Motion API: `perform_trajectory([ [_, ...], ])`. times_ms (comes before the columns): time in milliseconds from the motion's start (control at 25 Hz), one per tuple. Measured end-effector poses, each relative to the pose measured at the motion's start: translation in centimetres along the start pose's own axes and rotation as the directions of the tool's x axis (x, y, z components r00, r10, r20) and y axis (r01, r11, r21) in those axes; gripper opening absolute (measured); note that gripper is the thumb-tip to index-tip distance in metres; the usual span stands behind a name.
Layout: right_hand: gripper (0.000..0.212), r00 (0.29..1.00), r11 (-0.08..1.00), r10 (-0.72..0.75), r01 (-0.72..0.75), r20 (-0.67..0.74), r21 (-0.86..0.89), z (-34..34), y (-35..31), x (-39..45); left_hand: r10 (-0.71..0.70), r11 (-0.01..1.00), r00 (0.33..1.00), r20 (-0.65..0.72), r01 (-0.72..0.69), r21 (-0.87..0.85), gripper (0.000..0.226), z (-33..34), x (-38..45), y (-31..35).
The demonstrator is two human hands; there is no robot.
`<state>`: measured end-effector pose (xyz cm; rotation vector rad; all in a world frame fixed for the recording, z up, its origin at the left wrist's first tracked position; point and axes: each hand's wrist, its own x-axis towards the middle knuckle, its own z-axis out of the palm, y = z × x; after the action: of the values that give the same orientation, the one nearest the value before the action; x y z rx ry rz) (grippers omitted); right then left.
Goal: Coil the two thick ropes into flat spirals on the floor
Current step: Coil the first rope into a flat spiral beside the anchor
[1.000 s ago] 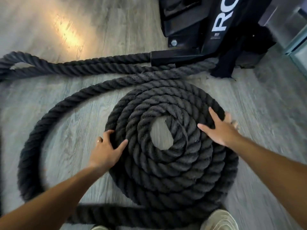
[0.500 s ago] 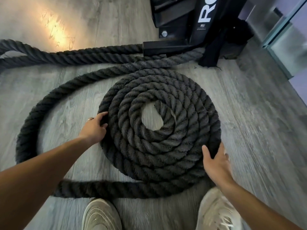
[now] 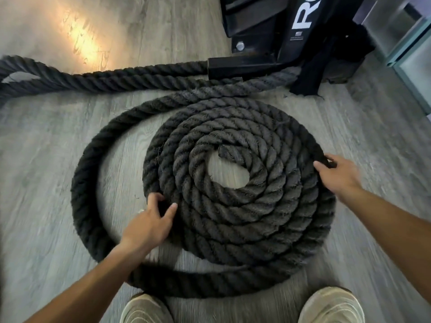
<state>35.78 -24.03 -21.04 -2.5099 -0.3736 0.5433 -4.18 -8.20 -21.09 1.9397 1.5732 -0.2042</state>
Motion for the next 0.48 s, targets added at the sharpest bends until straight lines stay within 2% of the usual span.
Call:
perform_trajectory([
  [120,0.046,0.993,0.996,0.086,-0.085,-0.081,0.025,1.4,3.0,-5.7,-0.036,0.998,0.993,-0.109,0.03,-0.06,0.058,-1.9,4.8,0.0],
  [200,0.059,0.979,0.978,0.203,-0.203,-0.007,0.049,2.7,5.1,-11.0,-0.007,0.996,0.994,-0.11,-0.004,-0.093,0.059,-3.4,7.5,0.1],
  [280,0.067,0.965,0.964,0.257,-0.259,0.045,0.055,3.5,5.2,-14.7,0.037,0.995,0.995,-0.096,-0.045,-0.09,0.061,-4.5,8.9,0.2],
  [400,0.065,0.977,0.977,0.212,-0.212,0.014,-0.003,3.5,5.0,-12.3,0.028,0.982,0.996,-0.079,-0.042,-0.185,0.063,-4.7,7.9,0.7],
  [480,0.06,0.98,0.98,0.198,-0.197,0.03,-0.02,2.3,4.7,-8.5,-0.034,0.959,0.996,-0.082,0.01,-0.283,0.064,-3.5,5.4,0.6],
])
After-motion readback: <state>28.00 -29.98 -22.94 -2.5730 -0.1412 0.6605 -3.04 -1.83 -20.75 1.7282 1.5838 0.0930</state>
